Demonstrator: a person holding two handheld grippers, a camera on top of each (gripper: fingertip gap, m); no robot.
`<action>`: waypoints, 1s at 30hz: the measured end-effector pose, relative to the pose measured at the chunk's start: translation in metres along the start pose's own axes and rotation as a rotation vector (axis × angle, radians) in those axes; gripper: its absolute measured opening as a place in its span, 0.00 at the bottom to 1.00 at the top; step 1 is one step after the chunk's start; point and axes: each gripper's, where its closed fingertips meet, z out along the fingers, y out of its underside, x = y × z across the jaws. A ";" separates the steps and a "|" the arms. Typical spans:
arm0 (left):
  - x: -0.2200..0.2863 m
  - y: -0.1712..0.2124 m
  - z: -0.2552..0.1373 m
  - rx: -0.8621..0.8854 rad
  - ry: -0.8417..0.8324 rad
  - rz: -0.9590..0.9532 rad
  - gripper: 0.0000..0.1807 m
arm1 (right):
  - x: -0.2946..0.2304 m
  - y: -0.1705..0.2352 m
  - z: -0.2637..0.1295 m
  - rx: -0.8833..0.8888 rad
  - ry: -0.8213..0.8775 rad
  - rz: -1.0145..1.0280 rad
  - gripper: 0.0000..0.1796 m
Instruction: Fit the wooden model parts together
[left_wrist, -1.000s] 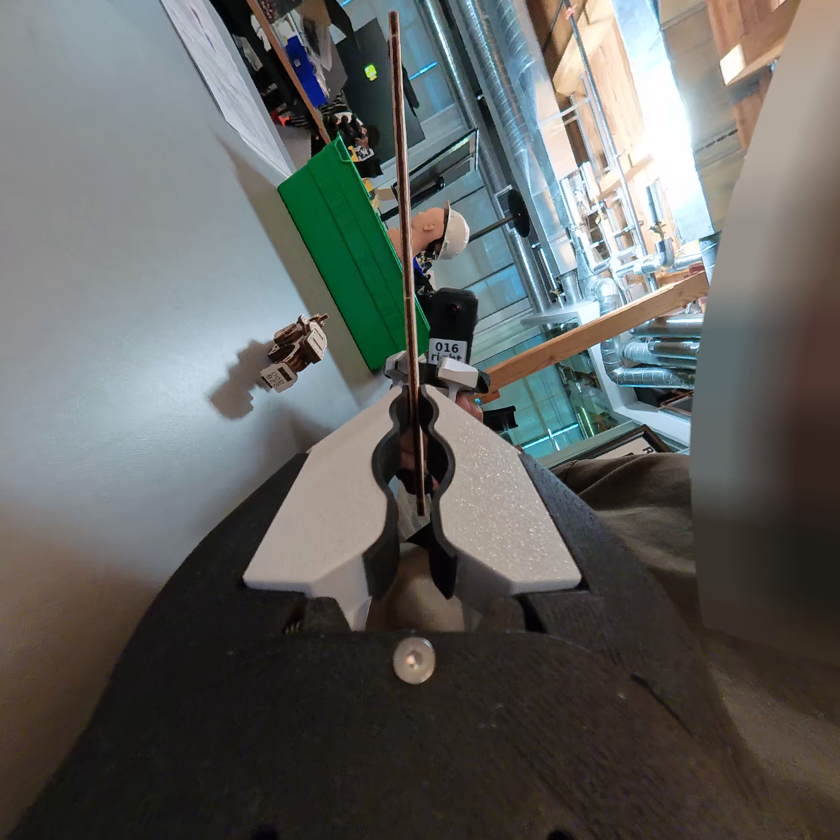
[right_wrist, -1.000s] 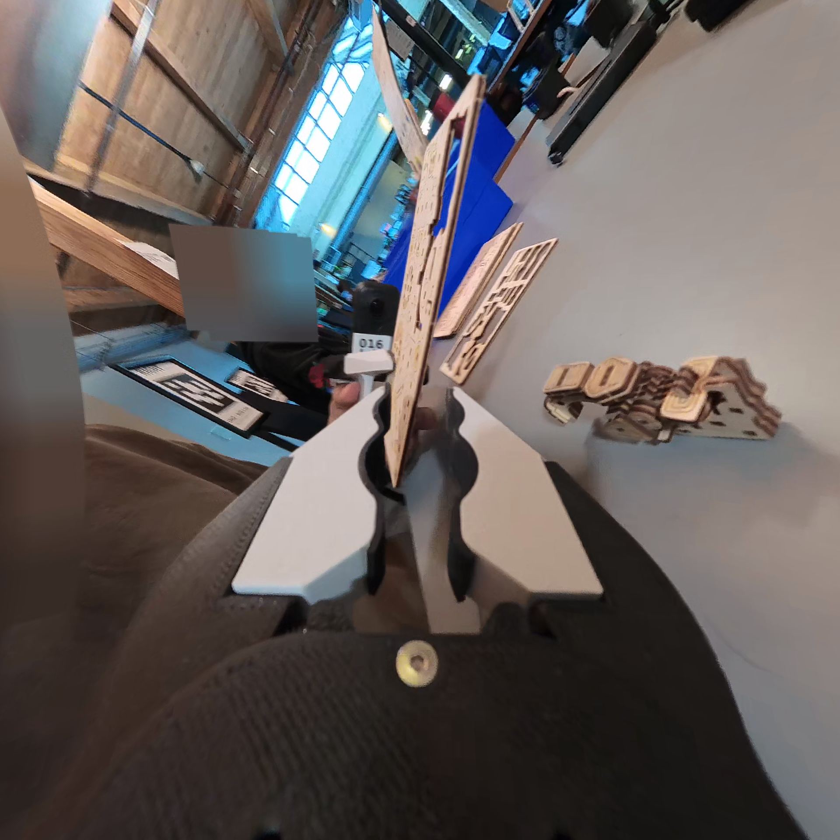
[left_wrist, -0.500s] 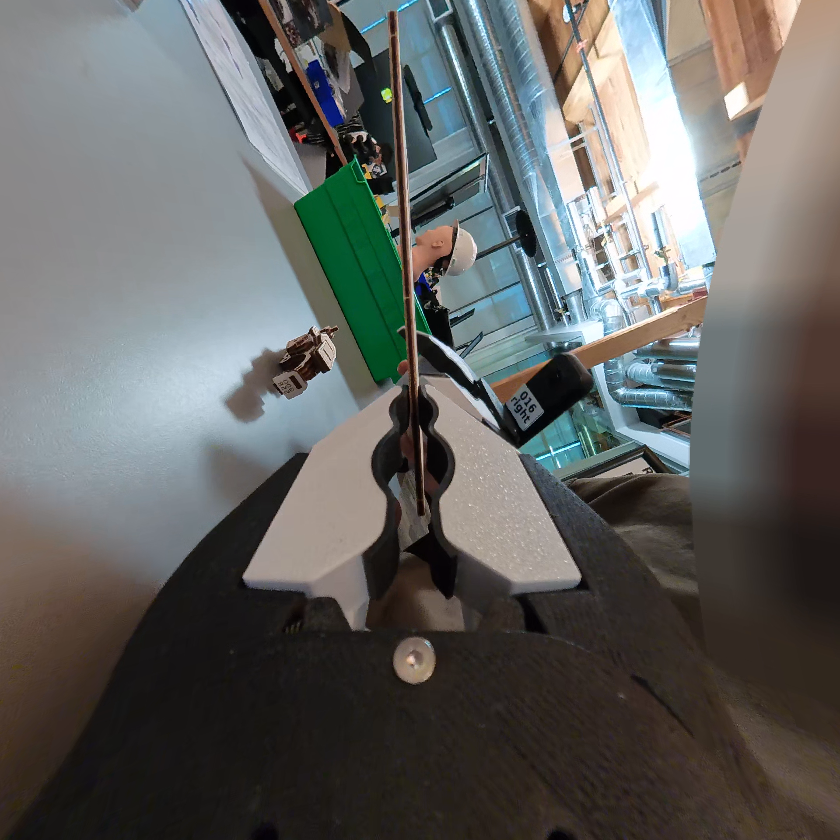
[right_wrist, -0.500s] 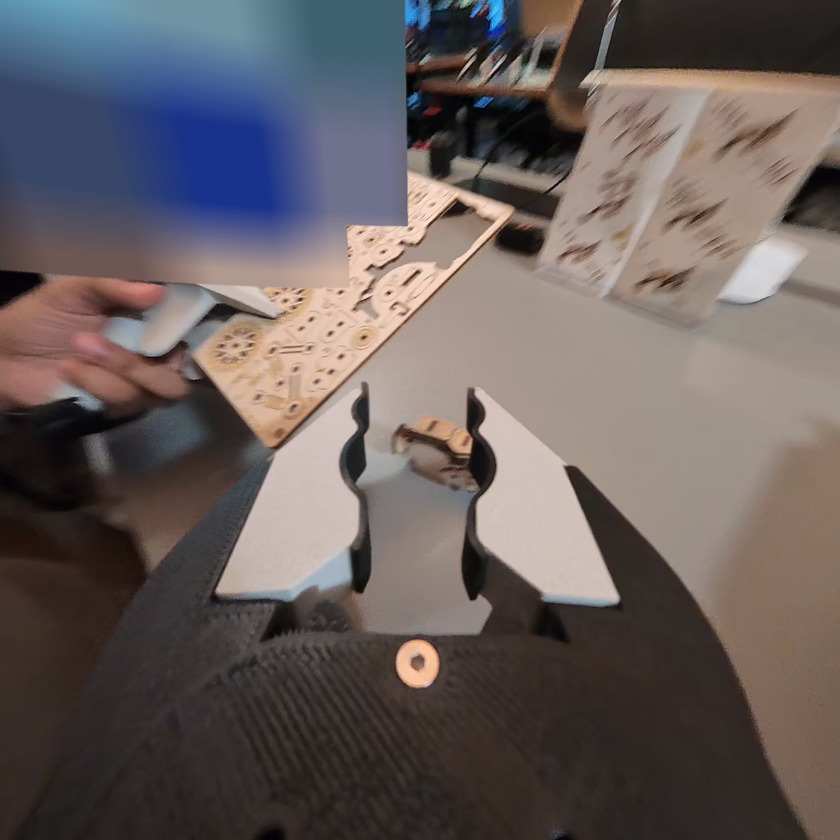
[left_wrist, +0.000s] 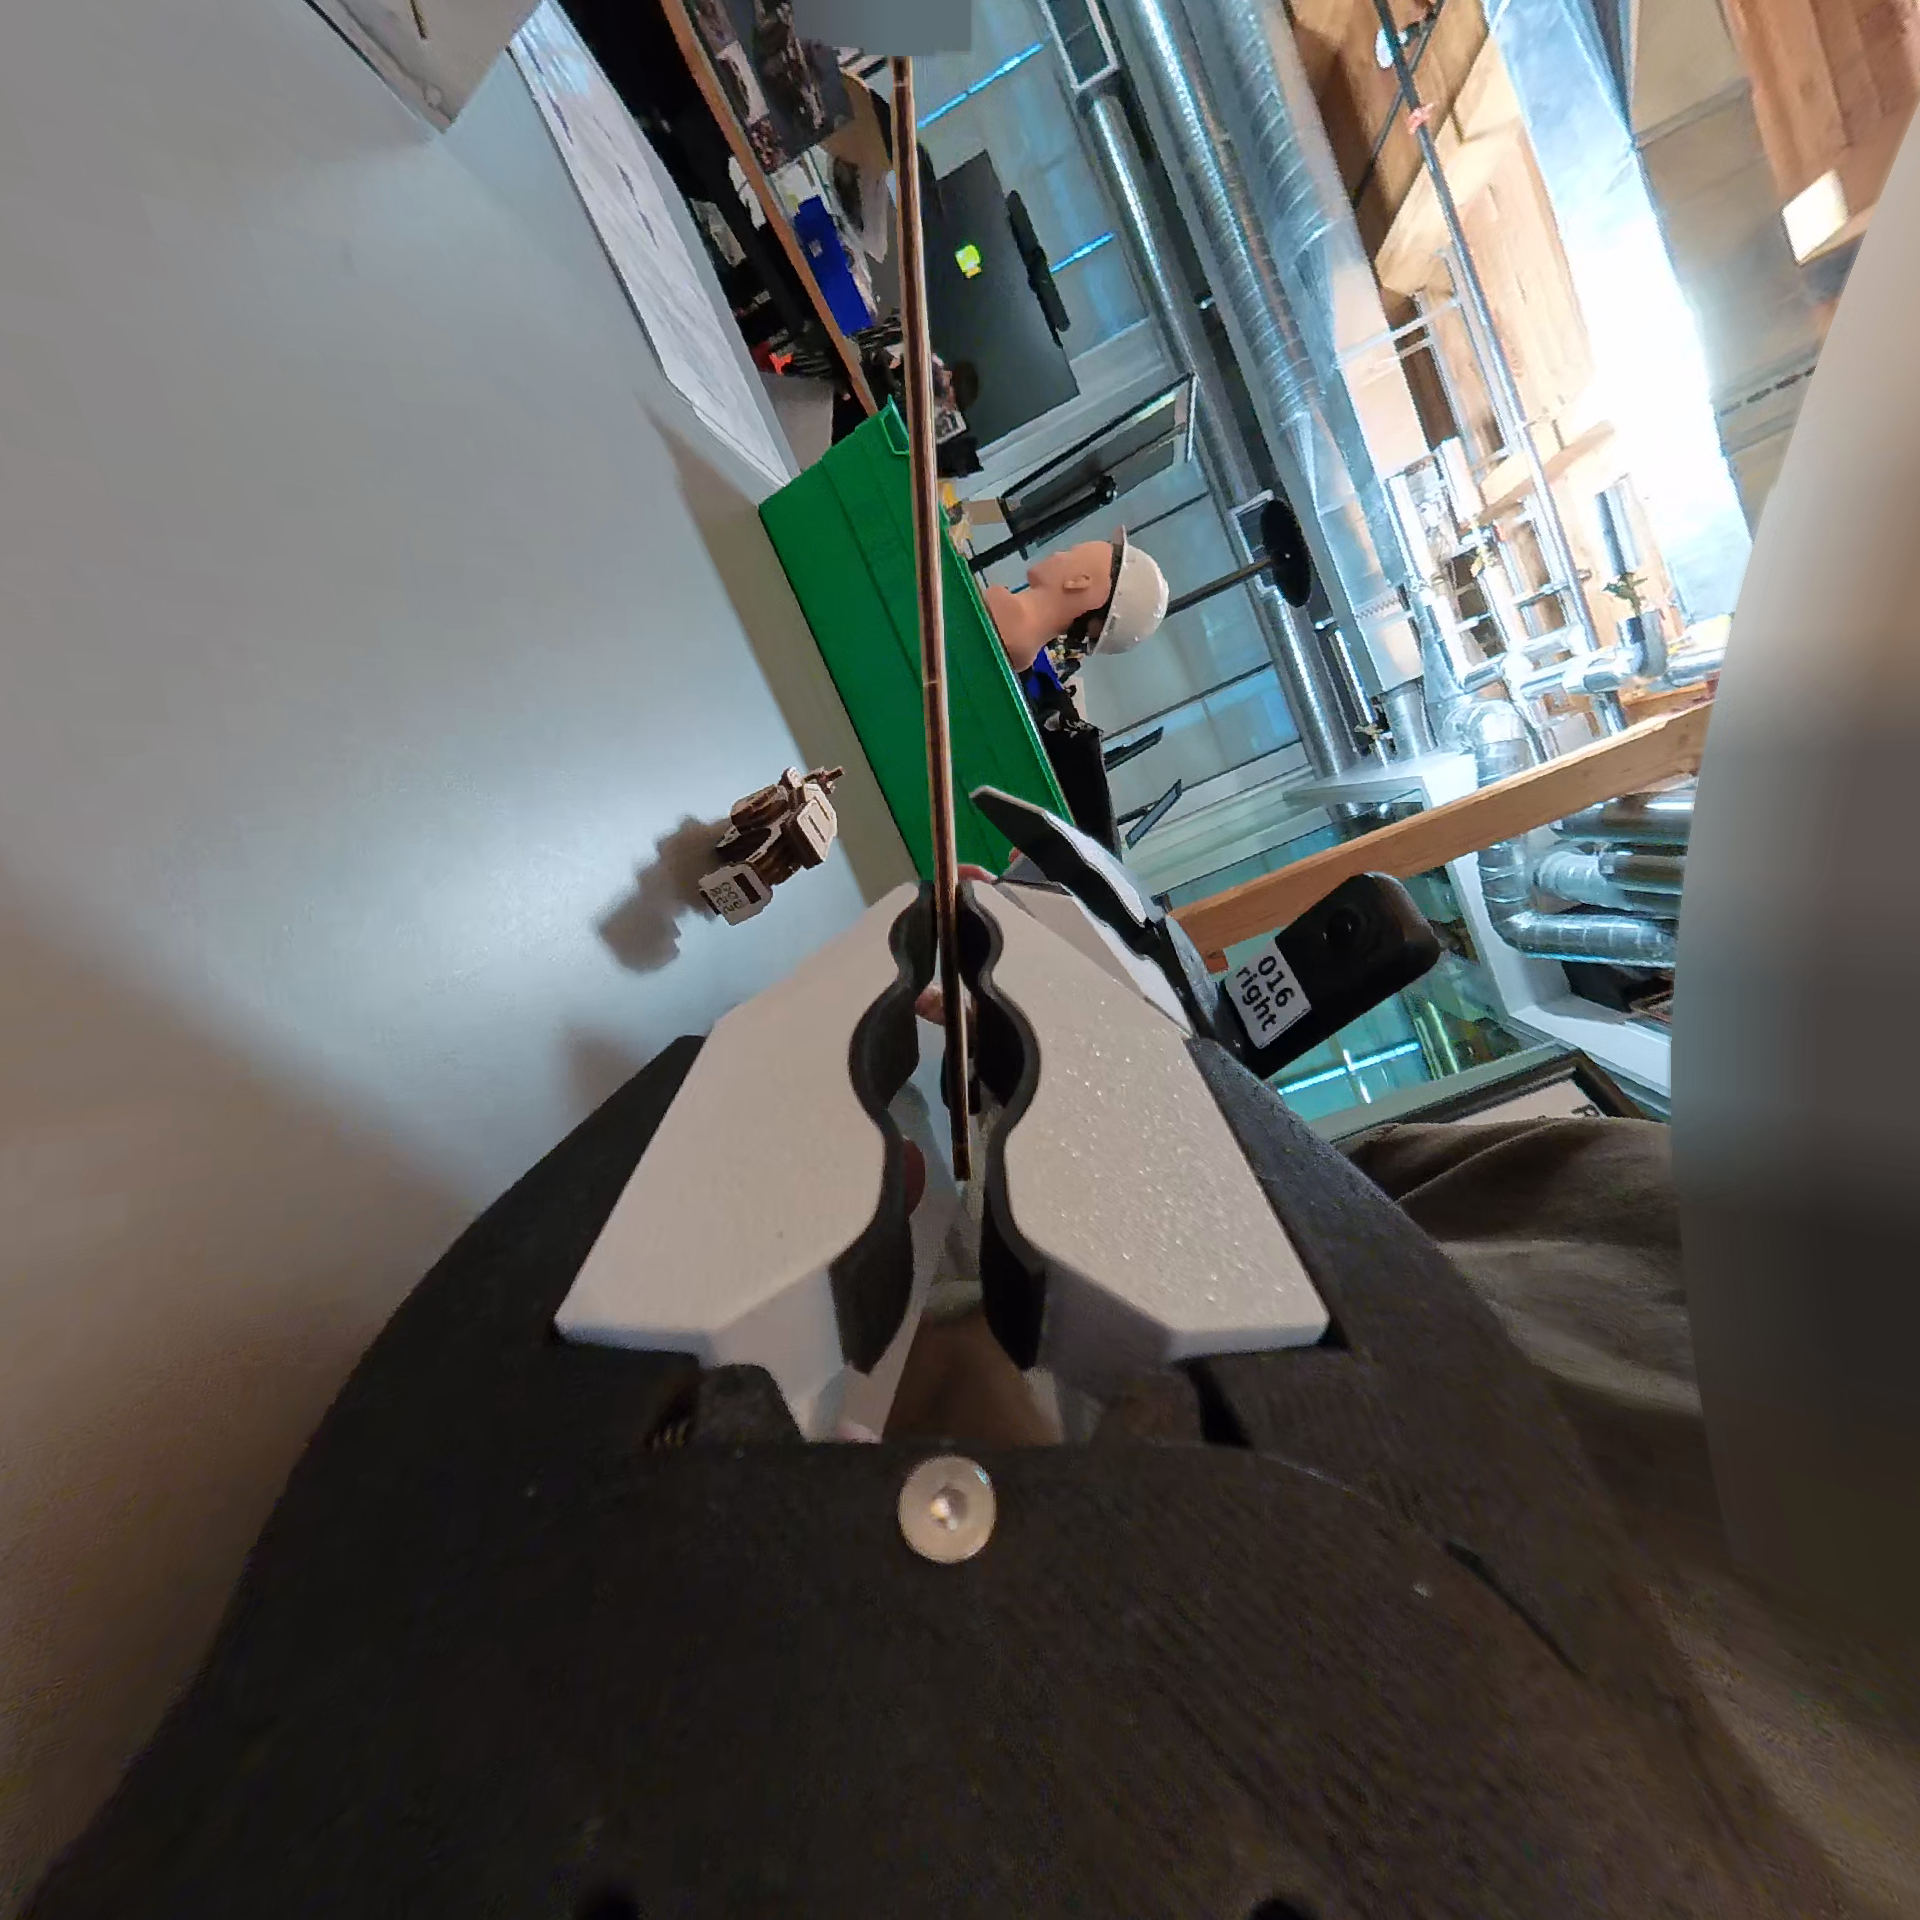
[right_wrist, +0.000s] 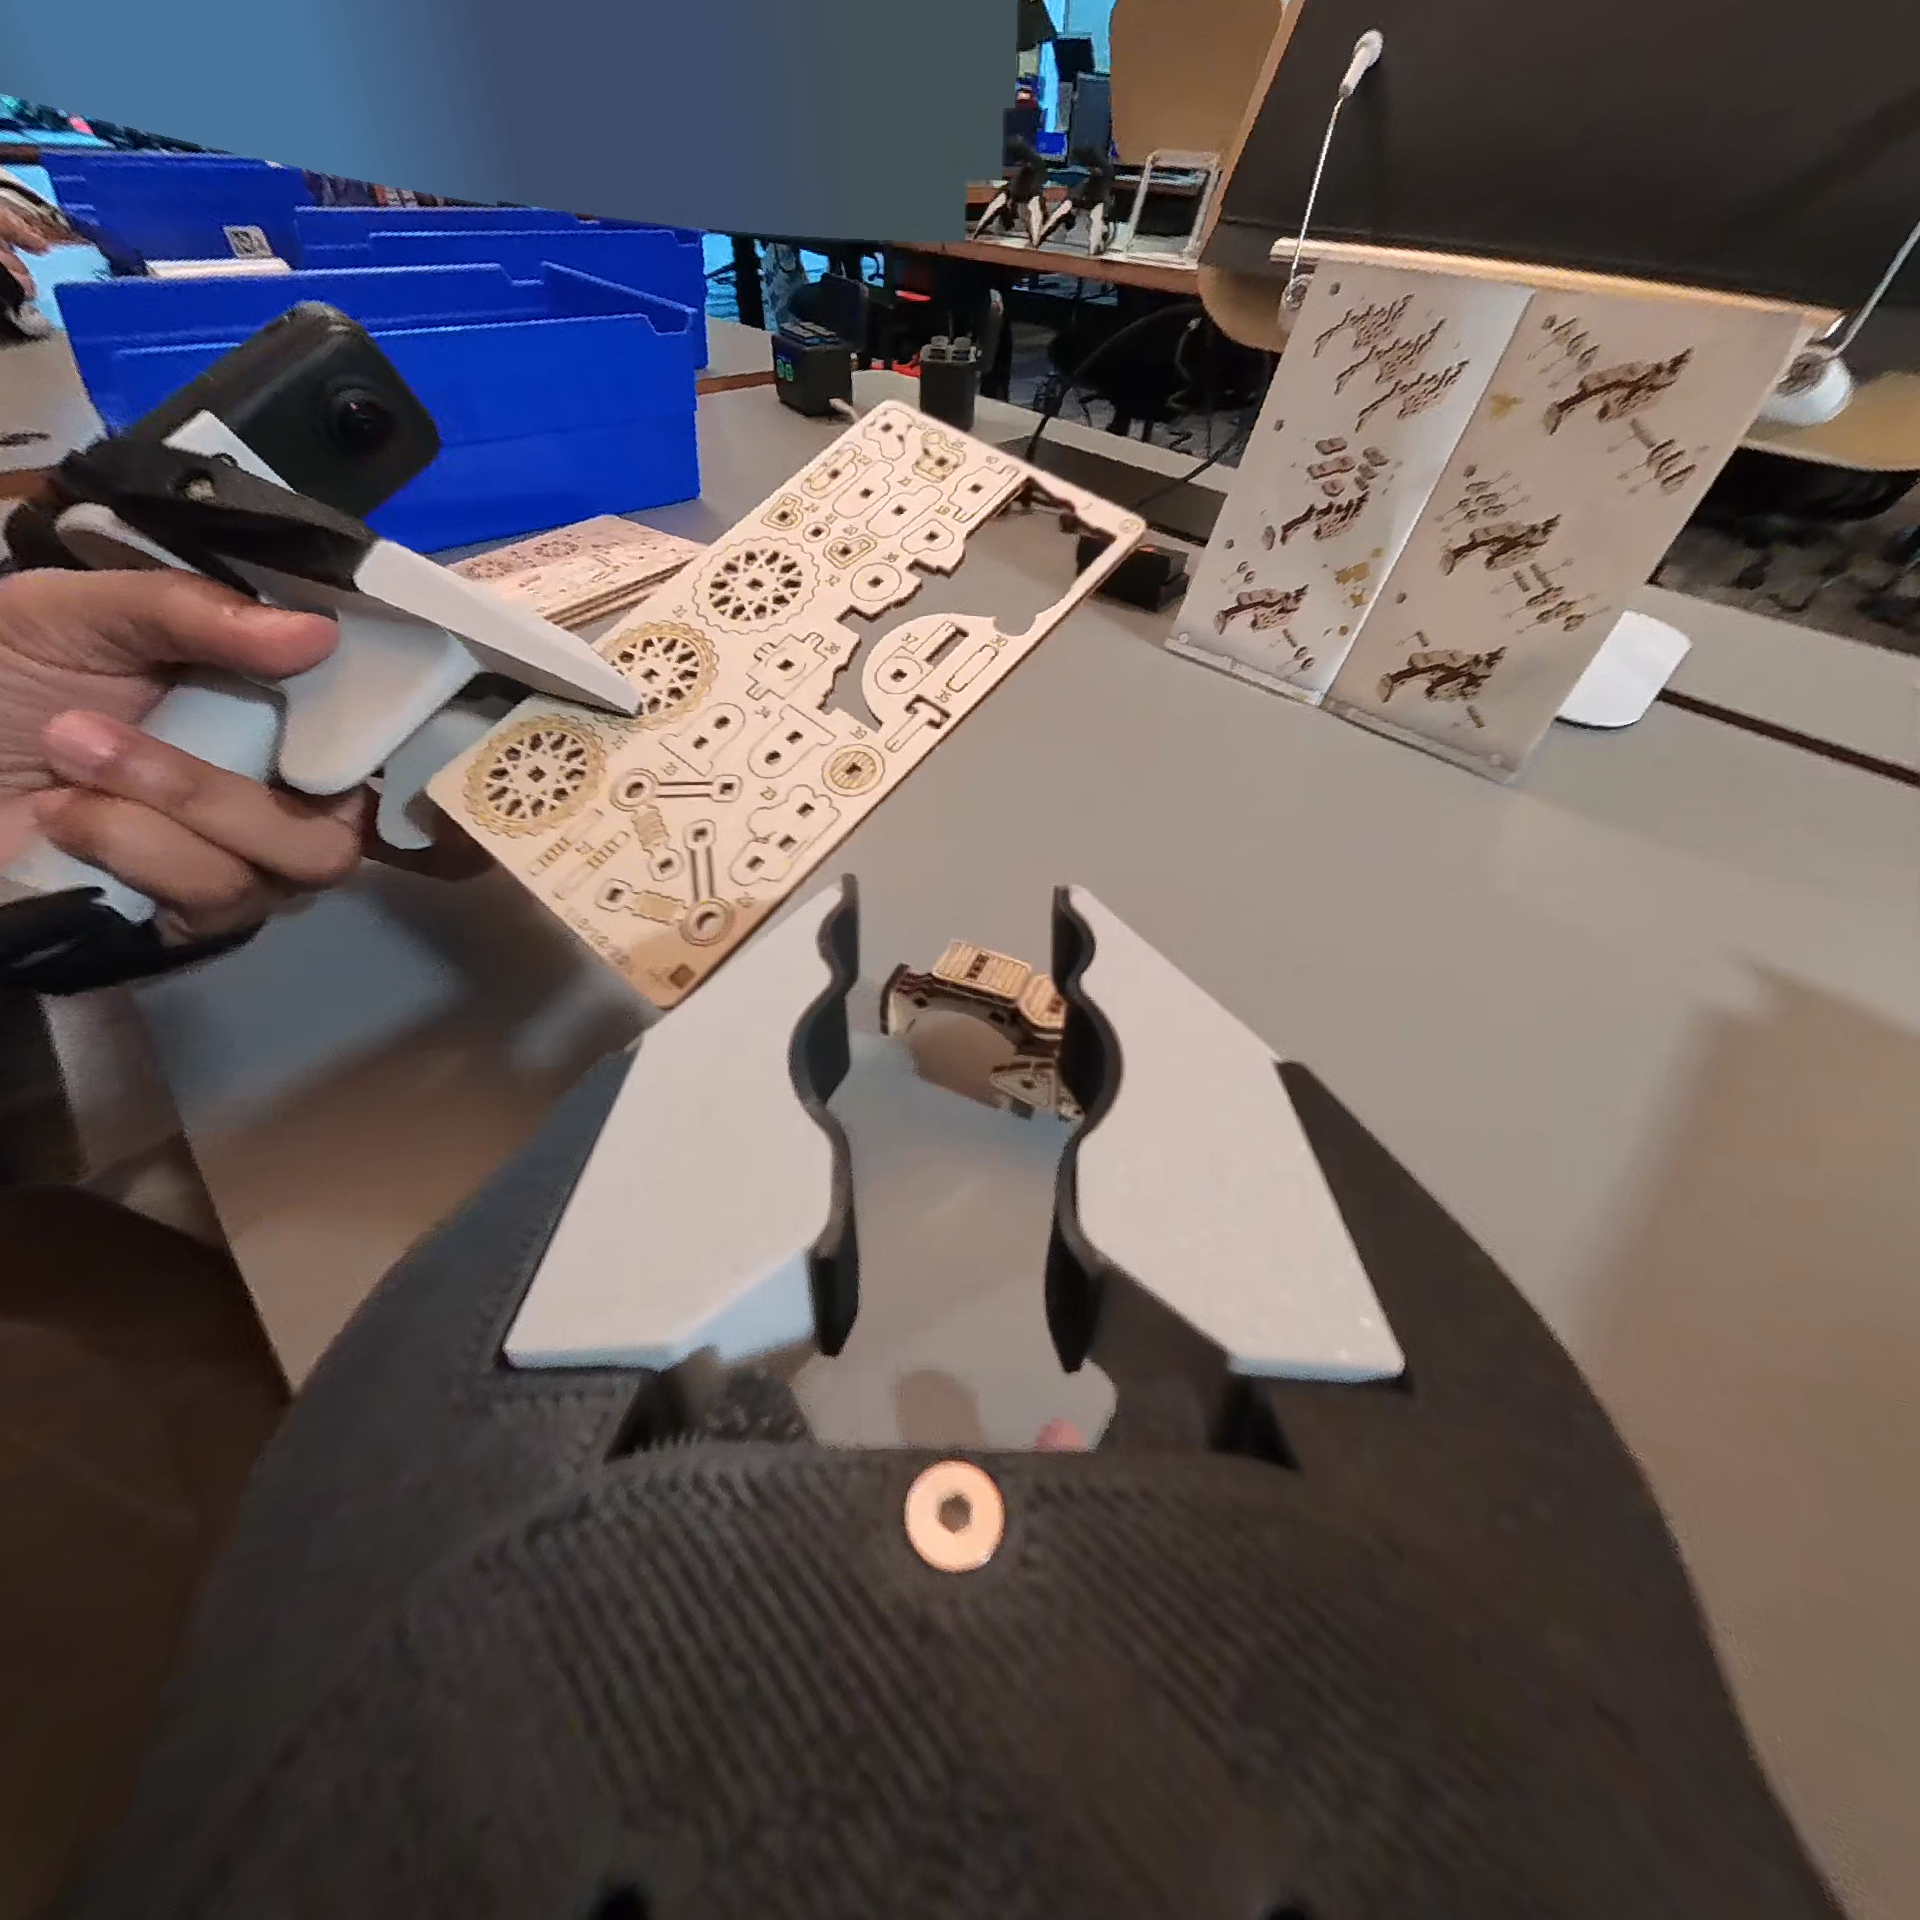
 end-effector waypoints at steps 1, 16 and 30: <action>-0.001 0.000 0.000 0.003 -0.005 0.003 0.00 | -0.001 -0.001 0.000 0.002 -0.007 0.017 0.19; 0.003 0.003 0.001 -0.015 0.048 -0.022 0.00 | -0.021 -0.001 -0.001 -0.005 -0.172 0.140 0.10; 0.012 0.024 0.009 -0.111 0.055 0.080 0.00 | -0.041 0.009 -0.004 -0.100 -0.476 0.655 0.05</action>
